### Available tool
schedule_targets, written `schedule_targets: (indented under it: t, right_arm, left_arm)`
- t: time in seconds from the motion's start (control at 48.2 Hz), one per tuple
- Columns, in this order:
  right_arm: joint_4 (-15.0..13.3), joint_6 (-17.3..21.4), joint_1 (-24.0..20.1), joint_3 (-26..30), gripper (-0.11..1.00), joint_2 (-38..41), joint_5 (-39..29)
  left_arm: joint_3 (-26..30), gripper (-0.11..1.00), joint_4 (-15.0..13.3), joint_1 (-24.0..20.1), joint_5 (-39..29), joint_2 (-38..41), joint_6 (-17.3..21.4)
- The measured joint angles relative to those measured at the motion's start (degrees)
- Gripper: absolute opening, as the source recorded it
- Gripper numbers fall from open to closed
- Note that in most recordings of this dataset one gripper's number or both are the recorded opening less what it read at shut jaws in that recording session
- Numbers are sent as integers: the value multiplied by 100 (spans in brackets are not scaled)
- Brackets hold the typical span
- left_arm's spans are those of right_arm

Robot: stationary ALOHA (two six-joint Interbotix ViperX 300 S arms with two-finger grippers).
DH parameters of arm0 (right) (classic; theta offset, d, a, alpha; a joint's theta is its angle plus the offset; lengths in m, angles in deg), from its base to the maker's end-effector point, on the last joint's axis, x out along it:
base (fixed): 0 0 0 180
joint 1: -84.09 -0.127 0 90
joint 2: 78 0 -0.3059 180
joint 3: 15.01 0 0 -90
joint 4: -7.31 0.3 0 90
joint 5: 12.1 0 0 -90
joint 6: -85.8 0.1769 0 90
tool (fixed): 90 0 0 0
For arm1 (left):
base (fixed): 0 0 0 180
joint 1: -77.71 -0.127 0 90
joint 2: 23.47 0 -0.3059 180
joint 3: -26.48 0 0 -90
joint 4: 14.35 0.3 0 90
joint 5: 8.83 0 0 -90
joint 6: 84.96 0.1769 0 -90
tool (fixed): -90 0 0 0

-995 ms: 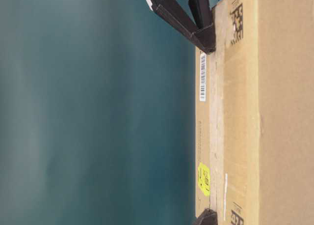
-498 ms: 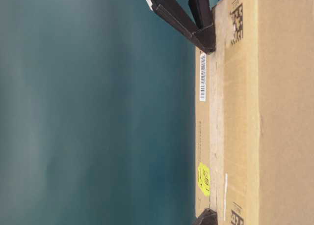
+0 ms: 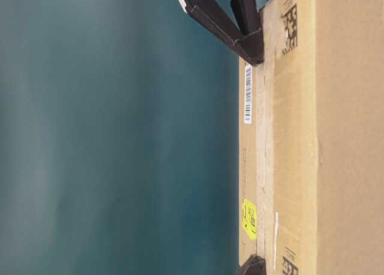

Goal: Close the cardboard box.

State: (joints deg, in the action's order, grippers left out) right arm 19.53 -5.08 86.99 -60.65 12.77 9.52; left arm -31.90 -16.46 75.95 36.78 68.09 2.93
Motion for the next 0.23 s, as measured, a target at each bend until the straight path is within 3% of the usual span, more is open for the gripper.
schedule_targets:
  t: [0.228]
  right_arm:
    - [0, 0, -9, 0, 0, 0, 9]
  left_arm:
    - [0, 0, 0, 0, -9, 0, 0]
